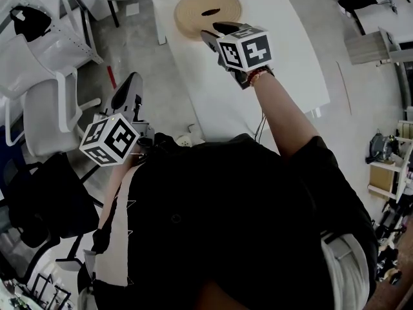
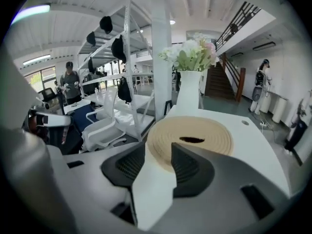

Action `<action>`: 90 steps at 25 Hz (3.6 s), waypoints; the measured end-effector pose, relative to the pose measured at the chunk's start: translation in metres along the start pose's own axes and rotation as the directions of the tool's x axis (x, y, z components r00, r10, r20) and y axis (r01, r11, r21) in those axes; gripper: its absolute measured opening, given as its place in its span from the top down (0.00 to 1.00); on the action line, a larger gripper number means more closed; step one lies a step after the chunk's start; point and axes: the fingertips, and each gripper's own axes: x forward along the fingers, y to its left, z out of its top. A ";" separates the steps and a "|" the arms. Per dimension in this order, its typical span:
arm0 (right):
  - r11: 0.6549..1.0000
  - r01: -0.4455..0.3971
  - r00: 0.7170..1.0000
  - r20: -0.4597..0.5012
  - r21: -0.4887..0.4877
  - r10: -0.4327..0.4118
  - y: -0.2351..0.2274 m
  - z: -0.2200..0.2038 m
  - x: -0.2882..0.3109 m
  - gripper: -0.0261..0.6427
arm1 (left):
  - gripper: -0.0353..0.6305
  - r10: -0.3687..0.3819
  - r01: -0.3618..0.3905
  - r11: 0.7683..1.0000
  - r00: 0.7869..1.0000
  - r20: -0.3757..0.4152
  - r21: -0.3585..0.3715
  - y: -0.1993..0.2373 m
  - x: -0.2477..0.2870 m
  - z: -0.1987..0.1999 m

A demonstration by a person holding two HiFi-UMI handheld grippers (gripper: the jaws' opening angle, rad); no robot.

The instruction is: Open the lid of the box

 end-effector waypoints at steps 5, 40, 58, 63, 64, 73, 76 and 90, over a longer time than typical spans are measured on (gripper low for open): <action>0.988 -0.045 0.997 -0.067 -0.145 0.036 0.007 -0.001 0.017 0.67 | 0.93 0.025 -0.025 1.000 1.000 0.003 -0.005 0.009 -0.004 0.000; 0.861 -0.113 0.961 -0.274 -0.496 -0.031 0.005 -0.038 0.059 0.73 | 0.93 0.020 -0.021 0.999 1.000 -0.023 -0.026 0.018 0.025 0.002; 0.900 -0.132 0.942 -0.336 -0.416 -0.017 -0.002 -0.042 0.053 0.76 | 0.93 -0.013 0.013 1.000 1.000 -0.009 -0.018 0.009 0.019 0.007; 0.928 -0.136 0.947 -0.322 -0.346 0.018 -0.002 -0.036 0.049 0.78 | 0.93 -0.005 0.005 1.000 1.000 0.002 -0.022 0.013 0.015 0.009; 0.937 -0.135 0.947 -0.319 -0.324 0.026 -0.002 -0.036 0.048 0.78 | 0.93 -0.004 0.004 1.000 1.000 0.004 -0.023 0.014 0.014 0.010; 0.965 -0.125 0.970 -0.235 -0.232 0.069 -0.002 -0.025 0.043 0.78 | 0.93 0.002 -0.002 1.000 1.000 0.031 -0.023 0.013 0.009 0.016; 0.974 -0.126 0.974 -0.210 -0.189 0.085 -0.002 -0.023 0.042 0.78 | 0.93 0.002 -0.001 1.000 0.999 0.032 -0.010 0.011 0.009 0.016; 0.989 -0.121 0.985 -0.129 -0.080 0.110 -0.003 -0.016 0.033 0.78 | 0.93 0.015 -0.015 1.000 0.999 0.049 -0.005 0.008 -0.001 0.022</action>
